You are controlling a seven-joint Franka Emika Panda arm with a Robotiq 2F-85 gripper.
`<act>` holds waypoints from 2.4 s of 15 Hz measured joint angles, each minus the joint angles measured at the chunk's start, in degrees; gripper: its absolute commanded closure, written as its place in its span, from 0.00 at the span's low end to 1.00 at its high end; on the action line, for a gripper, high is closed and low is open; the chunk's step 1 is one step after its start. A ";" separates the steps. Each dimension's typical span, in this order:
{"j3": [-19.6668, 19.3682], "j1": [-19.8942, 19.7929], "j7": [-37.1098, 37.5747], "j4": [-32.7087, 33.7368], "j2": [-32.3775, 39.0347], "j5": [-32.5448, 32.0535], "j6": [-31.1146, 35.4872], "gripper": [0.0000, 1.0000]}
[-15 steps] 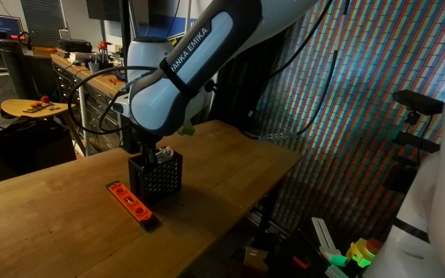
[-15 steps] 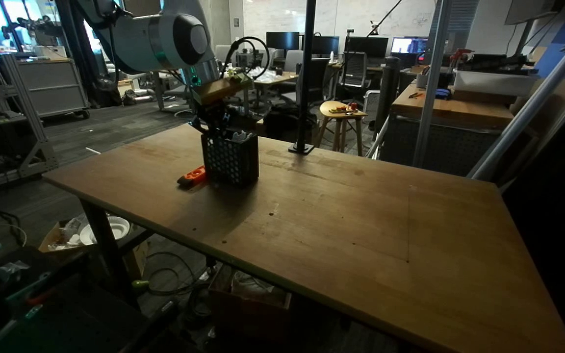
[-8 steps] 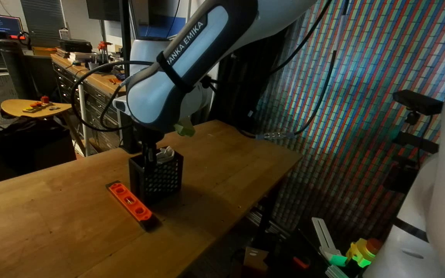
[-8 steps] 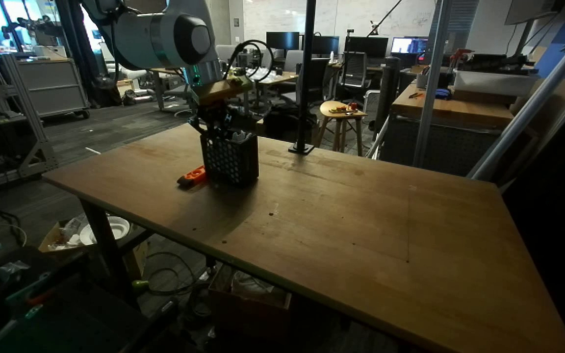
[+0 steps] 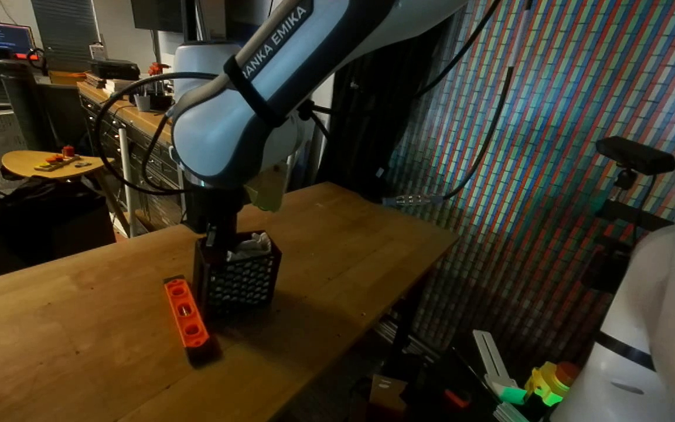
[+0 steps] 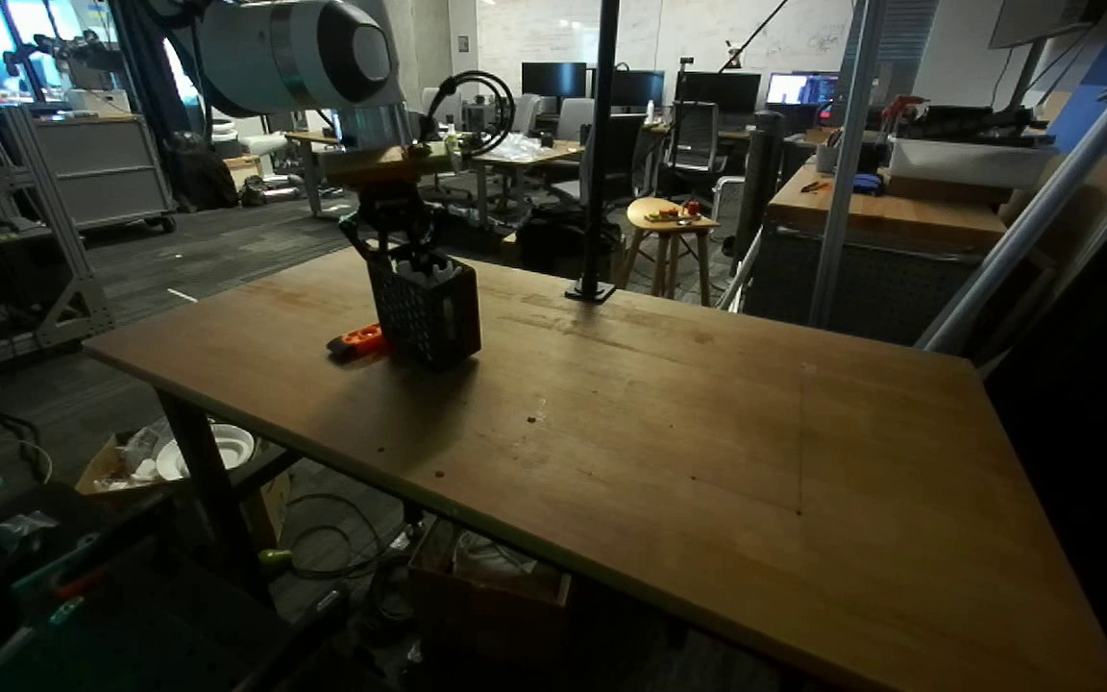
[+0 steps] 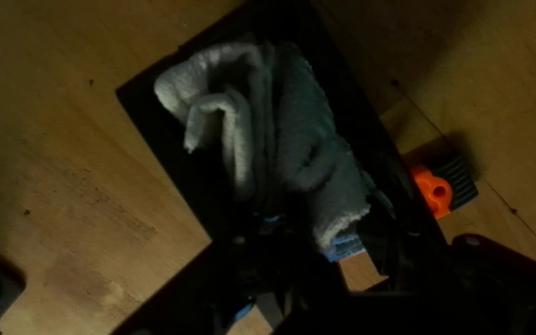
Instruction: Put the white towel in the black box
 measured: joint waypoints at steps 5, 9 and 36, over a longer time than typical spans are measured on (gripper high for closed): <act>0.04 1.71 8.81 0.64 -2.33 -3.10 -4.65 0.98; 0.04 2.03 12.26 1.77 -3.80 -5.63 -9.34 0.94; -1.56 1.73 27.88 -4.73 -1.47 -3.14 4.28 0.94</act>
